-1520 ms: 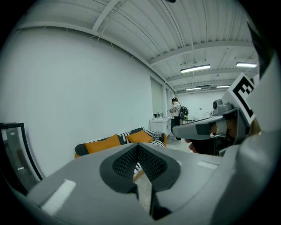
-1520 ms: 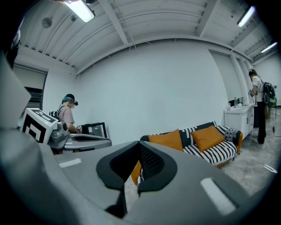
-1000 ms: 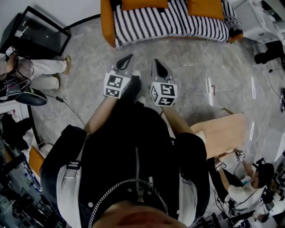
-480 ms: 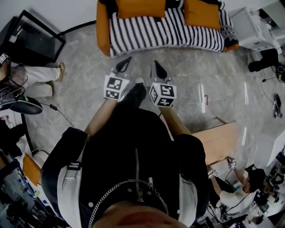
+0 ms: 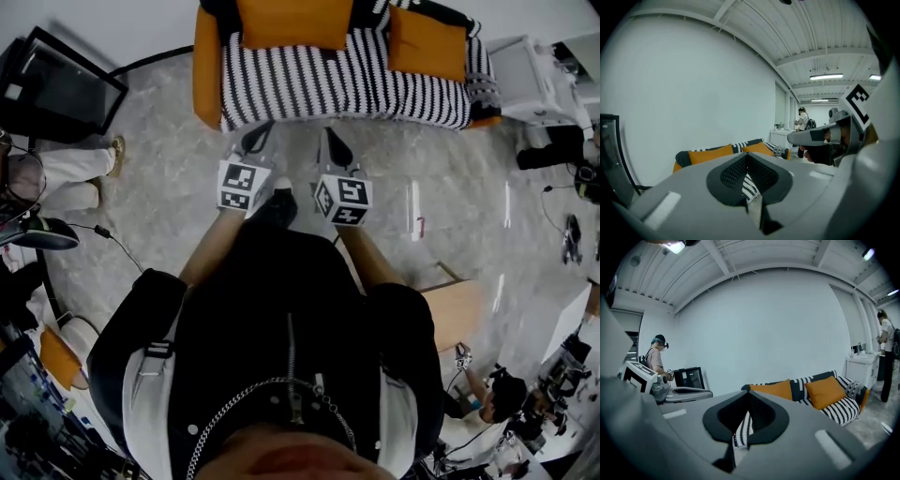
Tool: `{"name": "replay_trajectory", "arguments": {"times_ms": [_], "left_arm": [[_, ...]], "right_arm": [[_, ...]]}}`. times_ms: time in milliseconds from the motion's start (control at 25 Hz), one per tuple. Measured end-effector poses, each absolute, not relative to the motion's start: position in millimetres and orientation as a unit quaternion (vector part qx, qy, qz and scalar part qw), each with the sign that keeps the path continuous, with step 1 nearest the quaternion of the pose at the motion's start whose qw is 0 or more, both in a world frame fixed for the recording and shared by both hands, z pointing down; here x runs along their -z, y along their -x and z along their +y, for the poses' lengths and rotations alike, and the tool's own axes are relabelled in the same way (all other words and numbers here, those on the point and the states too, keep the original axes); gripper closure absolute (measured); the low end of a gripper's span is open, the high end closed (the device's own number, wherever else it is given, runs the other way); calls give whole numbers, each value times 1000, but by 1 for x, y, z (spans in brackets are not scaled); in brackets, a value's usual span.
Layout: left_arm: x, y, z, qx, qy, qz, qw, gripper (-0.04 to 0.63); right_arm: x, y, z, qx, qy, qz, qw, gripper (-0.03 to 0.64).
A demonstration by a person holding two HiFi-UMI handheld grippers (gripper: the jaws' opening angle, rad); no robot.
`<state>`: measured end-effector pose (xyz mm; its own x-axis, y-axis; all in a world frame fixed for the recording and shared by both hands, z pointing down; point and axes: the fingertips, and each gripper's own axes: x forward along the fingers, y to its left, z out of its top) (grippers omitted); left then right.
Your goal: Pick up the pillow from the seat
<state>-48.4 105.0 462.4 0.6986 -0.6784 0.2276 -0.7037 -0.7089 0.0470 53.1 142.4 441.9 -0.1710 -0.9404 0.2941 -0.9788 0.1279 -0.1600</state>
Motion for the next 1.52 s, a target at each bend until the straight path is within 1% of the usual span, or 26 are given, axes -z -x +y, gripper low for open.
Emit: {"name": "replay_trajectory", "arguments": {"times_ms": [360, 520, 800, 1240, 1520], "left_arm": [[-470, 13, 33, -99, -915, -383, 75, 584], [-468, -1, 2, -96, -916, -385, 68, 584], [-459, -11, -50, -97, -915, -389, 56, 584], [-465, -20, -87, -98, -906, -407, 64, 584], [-475, -39, -132, -108, -898, -422, 63, 584]], "right_arm": [[-439, -94, 71, -148, -637, -754, 68, 614], [-443, -110, 40, -147, -637, -754, 65, 614], [-437, -115, -15, -132, -626, -766, 66, 614], [-443, -133, -56, -135, -619, -770, 71, 614], [-458, -156, -110, -147, -604, -780, 68, 614]]}}
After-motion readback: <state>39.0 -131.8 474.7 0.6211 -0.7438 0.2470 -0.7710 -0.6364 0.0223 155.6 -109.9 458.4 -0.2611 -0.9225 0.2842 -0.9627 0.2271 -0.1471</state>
